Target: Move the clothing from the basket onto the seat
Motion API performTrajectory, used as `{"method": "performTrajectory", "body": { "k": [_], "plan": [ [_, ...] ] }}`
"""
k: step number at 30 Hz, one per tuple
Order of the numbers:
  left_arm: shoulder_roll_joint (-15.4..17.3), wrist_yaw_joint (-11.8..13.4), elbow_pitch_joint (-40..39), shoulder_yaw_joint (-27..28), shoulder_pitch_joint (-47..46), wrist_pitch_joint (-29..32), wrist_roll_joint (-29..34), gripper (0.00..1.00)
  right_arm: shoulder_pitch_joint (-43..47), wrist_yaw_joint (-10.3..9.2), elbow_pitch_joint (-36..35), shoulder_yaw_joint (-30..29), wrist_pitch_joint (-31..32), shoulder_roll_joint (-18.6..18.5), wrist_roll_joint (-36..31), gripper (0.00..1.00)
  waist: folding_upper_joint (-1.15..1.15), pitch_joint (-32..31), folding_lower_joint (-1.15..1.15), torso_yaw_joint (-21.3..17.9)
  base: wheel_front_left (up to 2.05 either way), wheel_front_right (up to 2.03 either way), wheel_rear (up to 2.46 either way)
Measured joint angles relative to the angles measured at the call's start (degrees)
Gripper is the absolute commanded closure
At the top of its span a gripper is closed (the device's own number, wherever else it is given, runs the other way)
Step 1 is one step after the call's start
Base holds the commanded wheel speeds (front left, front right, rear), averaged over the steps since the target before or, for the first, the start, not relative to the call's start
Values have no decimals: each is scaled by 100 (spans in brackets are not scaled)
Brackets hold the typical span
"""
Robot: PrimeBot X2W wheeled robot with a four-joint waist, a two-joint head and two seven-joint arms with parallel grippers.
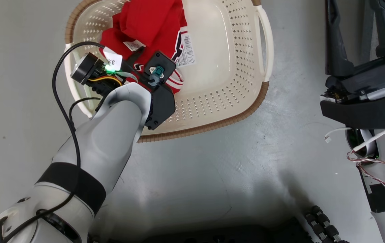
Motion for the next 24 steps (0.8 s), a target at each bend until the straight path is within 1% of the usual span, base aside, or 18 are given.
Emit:
{"method": "performTrajectory", "body": {
  "k": [13,14,15,16,24],
  "plan": [
    [3,96,335,-73,-283,152,149,0,-87,9,-133,73,0,101,0,0,0,226,0,-172,0,0,0],
    [2,96,336,-73,-283,152,149,22,-87,15,-134,64,0,101,1,0,0,233,0,-181,0,0,0],
    [1,96,337,-66,-283,151,147,51,-87,19,-135,52,0,101,4,0,0,239,0,-190,0,0,0],
    [1,102,345,-35,-283,143,123,100,-87,31,-133,43,0,102,10,0,0,242,0,-198,0,0,0],
    [0,152,453,157,-204,-174,-109,100,-93,33,70,32,0,223,20,0,0,94,0,-259,0,0,0]
  ]
}}
